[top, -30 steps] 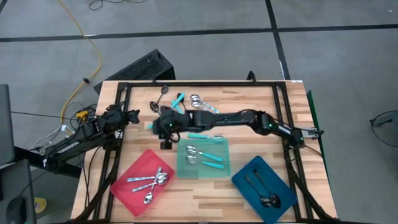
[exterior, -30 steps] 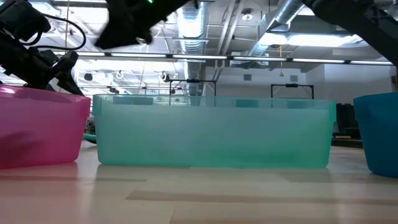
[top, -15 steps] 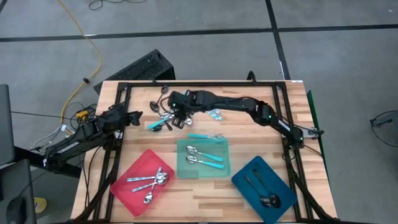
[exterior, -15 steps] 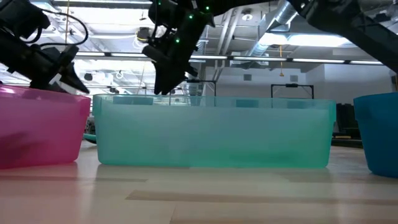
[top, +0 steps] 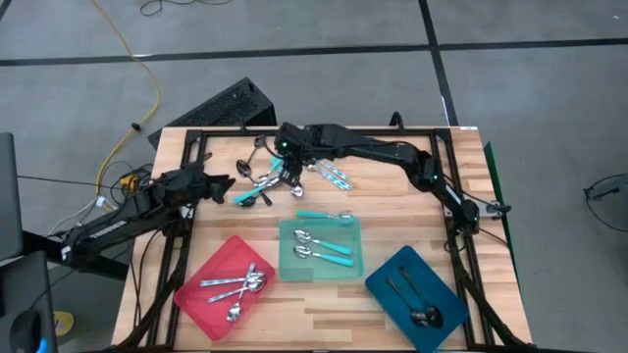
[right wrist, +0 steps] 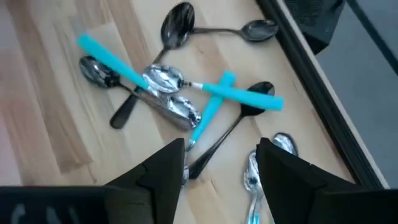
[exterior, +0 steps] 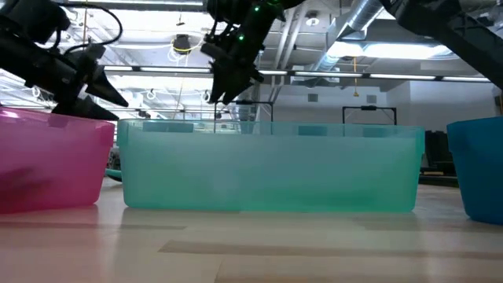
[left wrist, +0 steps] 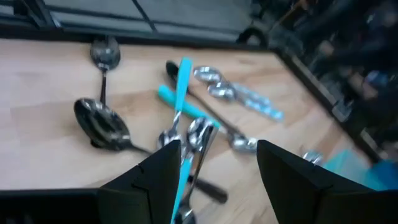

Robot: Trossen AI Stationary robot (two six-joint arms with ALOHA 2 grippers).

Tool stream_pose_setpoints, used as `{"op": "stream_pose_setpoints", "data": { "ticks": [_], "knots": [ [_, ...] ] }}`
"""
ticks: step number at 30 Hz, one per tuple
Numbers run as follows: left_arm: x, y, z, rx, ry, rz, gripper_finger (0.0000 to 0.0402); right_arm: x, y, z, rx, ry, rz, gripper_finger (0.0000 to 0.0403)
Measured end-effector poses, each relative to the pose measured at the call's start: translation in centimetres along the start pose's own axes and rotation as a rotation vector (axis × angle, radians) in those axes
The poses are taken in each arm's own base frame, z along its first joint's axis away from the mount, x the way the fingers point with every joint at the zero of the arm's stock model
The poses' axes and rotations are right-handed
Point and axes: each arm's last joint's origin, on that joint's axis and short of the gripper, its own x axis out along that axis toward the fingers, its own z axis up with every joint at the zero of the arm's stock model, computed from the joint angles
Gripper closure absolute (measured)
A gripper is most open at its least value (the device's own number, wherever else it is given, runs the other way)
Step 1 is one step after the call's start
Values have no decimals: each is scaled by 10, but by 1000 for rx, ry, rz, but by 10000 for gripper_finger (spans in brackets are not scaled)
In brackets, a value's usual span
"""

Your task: Sort silverware by color (type)

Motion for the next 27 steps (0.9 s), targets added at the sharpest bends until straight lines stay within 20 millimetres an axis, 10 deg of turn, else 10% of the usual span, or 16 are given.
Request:
{"op": "stream_pose_setpoints", "data": {
  "ticks": [9, 17, 27],
  "knots": [
    [21, -6, 0, 42, 100, -2, 191, -28, -25, 2, -29, 8, -24, 184],
    [35, -17, 9, -8, 50, -76, 191, -13, -54, 9, 23, -36, 68, 184],
    [2, -55, 72, 100, -130, -81, 191, -14, -64, 31, 39, -263, 92, 184]
  ]
}}
